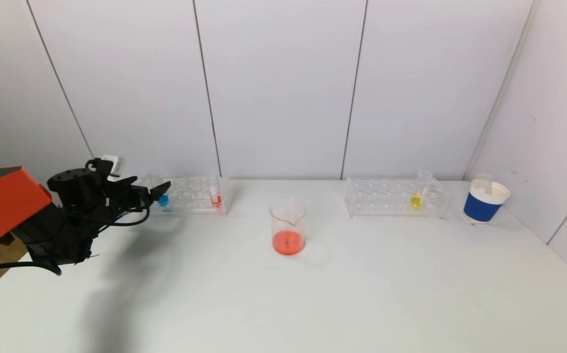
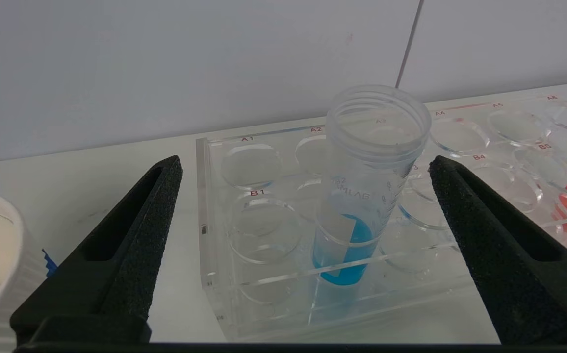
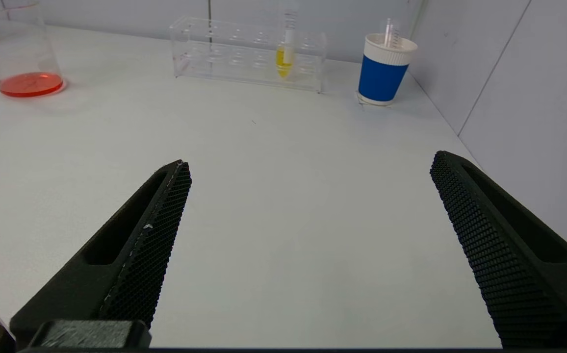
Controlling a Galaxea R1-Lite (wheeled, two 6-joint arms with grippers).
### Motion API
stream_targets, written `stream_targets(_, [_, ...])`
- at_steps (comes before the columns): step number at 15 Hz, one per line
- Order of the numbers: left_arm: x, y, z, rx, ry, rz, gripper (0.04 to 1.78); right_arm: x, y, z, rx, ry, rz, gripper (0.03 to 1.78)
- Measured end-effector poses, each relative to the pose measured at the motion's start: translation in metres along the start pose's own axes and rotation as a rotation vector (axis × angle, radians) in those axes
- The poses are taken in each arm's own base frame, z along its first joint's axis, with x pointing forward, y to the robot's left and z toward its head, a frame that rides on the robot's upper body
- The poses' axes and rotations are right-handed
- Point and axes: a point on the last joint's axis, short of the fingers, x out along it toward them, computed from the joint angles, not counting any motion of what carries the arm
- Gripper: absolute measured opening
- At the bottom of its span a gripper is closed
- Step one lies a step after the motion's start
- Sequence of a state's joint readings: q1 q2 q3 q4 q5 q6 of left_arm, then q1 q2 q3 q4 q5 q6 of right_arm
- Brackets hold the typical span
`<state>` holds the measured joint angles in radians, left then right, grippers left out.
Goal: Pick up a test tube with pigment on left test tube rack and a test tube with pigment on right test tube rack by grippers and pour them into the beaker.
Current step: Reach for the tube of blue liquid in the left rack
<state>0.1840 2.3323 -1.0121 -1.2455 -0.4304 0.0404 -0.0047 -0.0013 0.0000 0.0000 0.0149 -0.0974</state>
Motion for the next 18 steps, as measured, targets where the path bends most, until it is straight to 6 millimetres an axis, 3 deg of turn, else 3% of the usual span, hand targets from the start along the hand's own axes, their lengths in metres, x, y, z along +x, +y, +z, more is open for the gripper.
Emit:
stream_targets(3, [0.0014,0.0006,-0.0008,0.001,-0.001,0.000,1.72,0.0000,0.0000,0.0000,0.000,0.000,0.000,1.77])
stream_targets(5, [0.0016,0.0005,-0.0015,0.000,0.001,0.000,1.57,0.0000,0.0000,0.0000,0.000,0.000,0.000,1.77])
stream_targets(7, [0.0018,0.0008,-0.0013,0.001,0.000,0.001,1.32,0.0000,0.0000,0.0000,0.000,0.000,0.000,1.77])
stream_targets(12, [0.0022,-0.0001,-0.0016,0.000,0.000,-0.008,0.49,0.0000,0.0000,0.0000,0.000,0.000,0.000,1.77])
stream_targets(18, [0.0020,0.0006,-0.0014,0.004,-0.001,-0.002,0.44,0.0000,0.0000,0.0000,0.000,0.000,0.000,1.77])
